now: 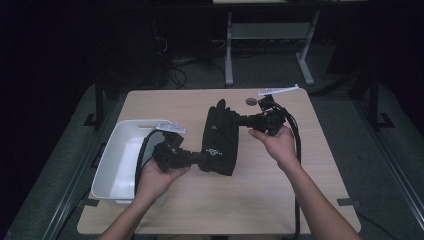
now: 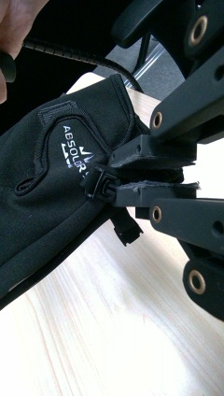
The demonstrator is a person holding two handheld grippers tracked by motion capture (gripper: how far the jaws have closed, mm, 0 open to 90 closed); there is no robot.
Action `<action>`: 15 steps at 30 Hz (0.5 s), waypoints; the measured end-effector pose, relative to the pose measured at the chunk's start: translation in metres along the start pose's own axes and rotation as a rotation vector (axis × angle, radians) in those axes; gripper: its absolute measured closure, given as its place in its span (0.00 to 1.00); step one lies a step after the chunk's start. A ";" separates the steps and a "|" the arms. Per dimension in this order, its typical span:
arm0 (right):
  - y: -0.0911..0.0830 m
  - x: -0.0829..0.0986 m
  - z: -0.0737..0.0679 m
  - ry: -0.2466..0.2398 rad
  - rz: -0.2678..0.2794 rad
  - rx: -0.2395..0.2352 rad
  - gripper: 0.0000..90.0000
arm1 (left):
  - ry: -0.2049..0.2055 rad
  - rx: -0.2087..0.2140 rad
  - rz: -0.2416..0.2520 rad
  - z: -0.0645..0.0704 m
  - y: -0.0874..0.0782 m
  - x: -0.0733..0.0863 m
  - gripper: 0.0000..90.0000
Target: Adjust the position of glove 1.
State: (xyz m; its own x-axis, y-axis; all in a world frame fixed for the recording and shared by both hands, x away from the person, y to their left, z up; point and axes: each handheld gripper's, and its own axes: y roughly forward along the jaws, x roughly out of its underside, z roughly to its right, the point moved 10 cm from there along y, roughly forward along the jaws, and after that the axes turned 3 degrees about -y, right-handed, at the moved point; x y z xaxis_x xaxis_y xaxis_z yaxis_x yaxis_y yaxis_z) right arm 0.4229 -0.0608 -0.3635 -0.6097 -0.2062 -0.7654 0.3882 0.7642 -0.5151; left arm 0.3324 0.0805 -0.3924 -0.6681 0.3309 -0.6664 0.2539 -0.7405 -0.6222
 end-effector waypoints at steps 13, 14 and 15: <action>0.011 -0.005 -0.009 -0.016 -0.015 -0.006 0.91 | -0.011 -0.012 0.012 -0.007 -0.009 0.005 0.91; 0.012 -0.004 -0.009 -0.016 -0.020 -0.007 0.91 | -0.012 -0.014 0.011 -0.007 -0.010 0.005 0.91; 0.012 -0.005 -0.010 -0.017 -0.019 -0.009 0.91 | -0.015 -0.013 0.015 -0.008 -0.010 0.005 0.91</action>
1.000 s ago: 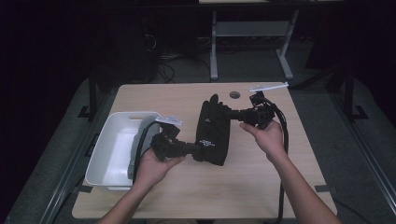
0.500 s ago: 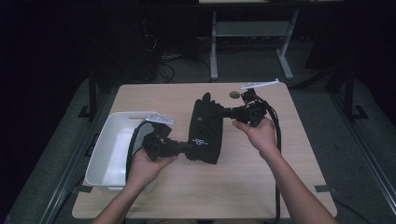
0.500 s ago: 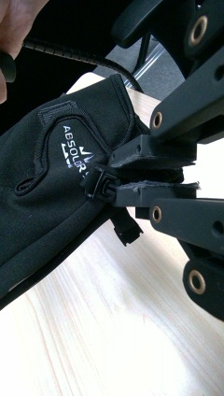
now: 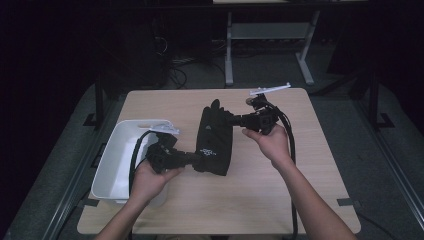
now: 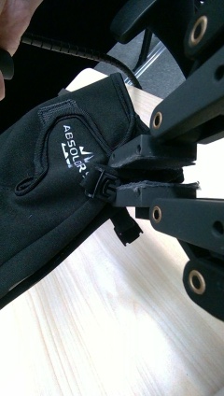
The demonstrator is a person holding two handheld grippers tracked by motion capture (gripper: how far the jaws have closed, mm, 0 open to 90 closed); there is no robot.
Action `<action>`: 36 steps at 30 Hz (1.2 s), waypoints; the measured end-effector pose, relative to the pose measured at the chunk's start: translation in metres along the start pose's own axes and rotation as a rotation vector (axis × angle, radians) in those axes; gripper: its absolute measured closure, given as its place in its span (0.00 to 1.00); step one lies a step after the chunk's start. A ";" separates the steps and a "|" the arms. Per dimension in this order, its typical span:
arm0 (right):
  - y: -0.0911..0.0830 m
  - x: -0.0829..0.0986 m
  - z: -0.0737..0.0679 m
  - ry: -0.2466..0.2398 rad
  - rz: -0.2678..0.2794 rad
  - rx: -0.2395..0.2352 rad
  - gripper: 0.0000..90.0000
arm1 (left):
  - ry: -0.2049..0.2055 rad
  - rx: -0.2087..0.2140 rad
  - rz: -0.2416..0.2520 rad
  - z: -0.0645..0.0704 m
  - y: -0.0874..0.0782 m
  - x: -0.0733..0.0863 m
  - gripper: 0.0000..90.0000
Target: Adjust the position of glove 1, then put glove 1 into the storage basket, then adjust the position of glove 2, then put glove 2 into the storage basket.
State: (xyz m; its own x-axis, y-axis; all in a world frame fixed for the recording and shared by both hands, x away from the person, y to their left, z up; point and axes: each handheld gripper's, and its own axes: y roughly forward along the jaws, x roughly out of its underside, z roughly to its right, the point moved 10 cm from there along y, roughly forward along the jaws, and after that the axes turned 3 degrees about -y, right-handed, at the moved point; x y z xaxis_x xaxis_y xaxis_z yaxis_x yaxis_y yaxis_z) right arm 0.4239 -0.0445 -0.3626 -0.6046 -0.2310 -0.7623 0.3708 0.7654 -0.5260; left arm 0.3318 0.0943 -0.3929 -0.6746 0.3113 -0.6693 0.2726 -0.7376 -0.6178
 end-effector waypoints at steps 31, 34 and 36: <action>0.041 -0.022 -0.031 -0.043 -0.027 -0.041 0.91 | -0.029 -0.050 0.024 -0.025 -0.039 0.013 0.91; 0.046 -0.024 -0.034 -0.056 -0.034 -0.043 0.91 | -0.033 -0.056 0.025 -0.028 -0.043 0.015 0.91; 0.049 -0.026 -0.037 -0.057 -0.037 -0.048 0.91 | -0.035 -0.059 0.029 -0.030 -0.046 0.016 0.91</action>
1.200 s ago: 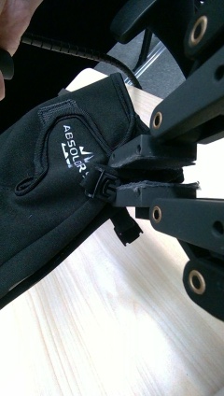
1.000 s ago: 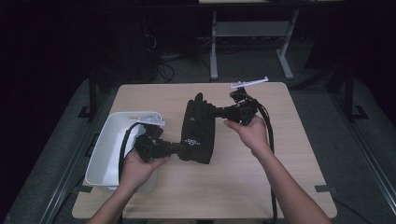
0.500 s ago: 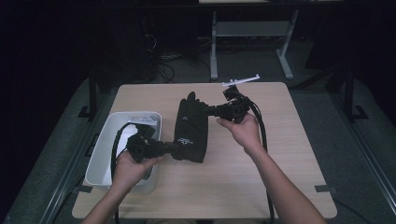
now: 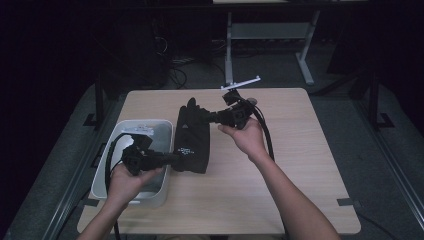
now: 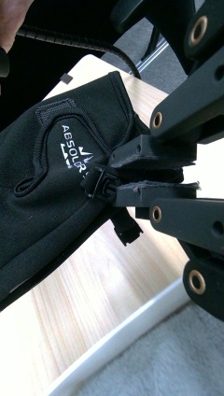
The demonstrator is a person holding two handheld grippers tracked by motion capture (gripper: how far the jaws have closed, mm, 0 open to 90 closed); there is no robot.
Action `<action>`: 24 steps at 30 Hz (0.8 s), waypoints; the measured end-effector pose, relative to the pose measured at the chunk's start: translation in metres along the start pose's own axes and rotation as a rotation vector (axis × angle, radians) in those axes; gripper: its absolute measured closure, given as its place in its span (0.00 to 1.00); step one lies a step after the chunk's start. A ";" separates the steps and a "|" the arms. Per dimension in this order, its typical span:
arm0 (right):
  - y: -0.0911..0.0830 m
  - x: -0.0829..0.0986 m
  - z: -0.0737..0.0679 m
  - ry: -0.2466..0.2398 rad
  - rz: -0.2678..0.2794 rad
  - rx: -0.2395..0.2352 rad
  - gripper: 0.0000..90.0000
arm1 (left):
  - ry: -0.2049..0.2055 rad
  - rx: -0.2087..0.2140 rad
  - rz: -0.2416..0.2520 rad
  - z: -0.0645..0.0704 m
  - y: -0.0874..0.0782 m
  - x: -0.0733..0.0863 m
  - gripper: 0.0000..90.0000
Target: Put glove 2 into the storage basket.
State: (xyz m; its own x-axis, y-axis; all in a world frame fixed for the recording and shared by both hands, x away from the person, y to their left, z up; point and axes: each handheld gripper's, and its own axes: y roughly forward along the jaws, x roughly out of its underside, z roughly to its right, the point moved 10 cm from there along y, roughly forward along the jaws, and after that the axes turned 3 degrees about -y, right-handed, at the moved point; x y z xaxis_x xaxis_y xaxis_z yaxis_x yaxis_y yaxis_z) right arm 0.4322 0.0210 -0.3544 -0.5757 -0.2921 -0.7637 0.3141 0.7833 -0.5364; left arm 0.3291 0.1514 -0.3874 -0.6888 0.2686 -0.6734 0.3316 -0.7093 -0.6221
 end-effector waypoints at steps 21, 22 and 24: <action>0.030 -0.007 -0.015 -0.012 -0.019 -0.030 0.91 | -0.034 -0.025 0.006 -0.019 -0.021 0.012 0.91; 0.031 -0.008 -0.015 -0.012 -0.020 -0.032 0.91 | -0.036 -0.026 0.005 -0.021 -0.022 0.013 0.91; 0.036 -0.009 -0.017 -0.011 -0.023 -0.036 0.91 | -0.040 -0.030 0.006 -0.024 -0.025 0.015 0.91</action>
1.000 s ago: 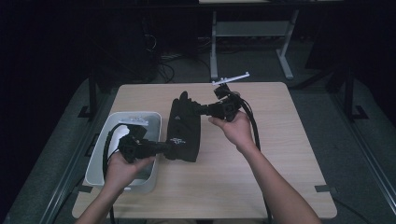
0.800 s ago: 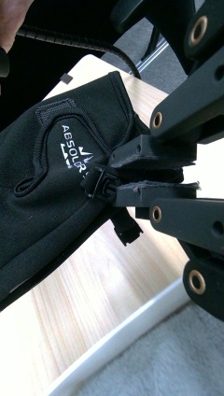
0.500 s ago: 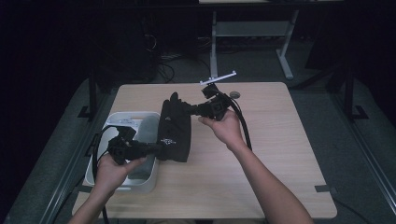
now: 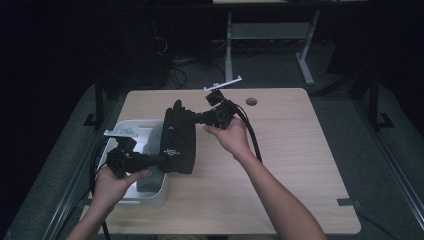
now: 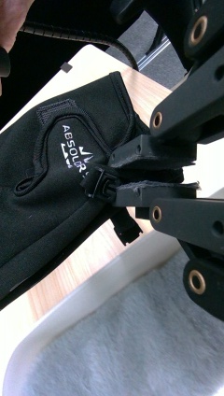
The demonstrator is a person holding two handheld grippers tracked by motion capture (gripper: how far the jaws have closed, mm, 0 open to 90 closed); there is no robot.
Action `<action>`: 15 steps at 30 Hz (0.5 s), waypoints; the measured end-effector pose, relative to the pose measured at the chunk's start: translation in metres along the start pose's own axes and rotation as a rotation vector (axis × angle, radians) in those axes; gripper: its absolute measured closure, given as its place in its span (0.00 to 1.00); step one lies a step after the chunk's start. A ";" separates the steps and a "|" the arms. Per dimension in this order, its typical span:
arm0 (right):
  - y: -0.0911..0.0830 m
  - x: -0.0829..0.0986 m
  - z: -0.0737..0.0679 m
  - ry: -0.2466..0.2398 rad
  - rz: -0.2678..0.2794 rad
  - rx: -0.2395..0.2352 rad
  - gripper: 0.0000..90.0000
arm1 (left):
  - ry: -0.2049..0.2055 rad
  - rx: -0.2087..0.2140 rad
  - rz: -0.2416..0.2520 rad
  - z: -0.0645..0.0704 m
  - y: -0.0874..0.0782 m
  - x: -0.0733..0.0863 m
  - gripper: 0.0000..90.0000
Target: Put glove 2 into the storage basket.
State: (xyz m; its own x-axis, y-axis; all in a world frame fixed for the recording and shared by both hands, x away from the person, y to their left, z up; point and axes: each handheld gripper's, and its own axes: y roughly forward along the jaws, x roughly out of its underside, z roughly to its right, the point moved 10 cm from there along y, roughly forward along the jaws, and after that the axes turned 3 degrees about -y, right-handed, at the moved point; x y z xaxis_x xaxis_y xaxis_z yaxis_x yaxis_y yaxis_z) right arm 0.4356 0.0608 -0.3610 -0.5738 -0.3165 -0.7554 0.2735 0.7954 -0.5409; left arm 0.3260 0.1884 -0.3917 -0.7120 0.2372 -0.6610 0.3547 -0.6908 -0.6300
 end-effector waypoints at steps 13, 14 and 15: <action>0.035 -0.004 -0.013 -0.010 -0.022 -0.031 0.91 | -0.046 -0.032 0.011 -0.025 -0.019 0.014 0.91; 0.036 -0.004 -0.013 -0.010 -0.025 -0.034 0.91 | -0.046 -0.035 0.009 -0.027 -0.020 0.015 0.91; 0.039 -0.004 -0.014 -0.009 -0.027 -0.034 0.91 | -0.051 -0.039 0.008 -0.029 -0.021 0.017 0.91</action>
State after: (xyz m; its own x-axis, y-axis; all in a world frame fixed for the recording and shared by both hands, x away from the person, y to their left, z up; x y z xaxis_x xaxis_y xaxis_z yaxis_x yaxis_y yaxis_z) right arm 0.4378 0.0997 -0.3742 -0.5735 -0.3430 -0.7439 0.2310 0.8036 -0.5486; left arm 0.3245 0.2270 -0.4013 -0.7388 0.1959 -0.6448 0.3829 -0.6653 -0.6409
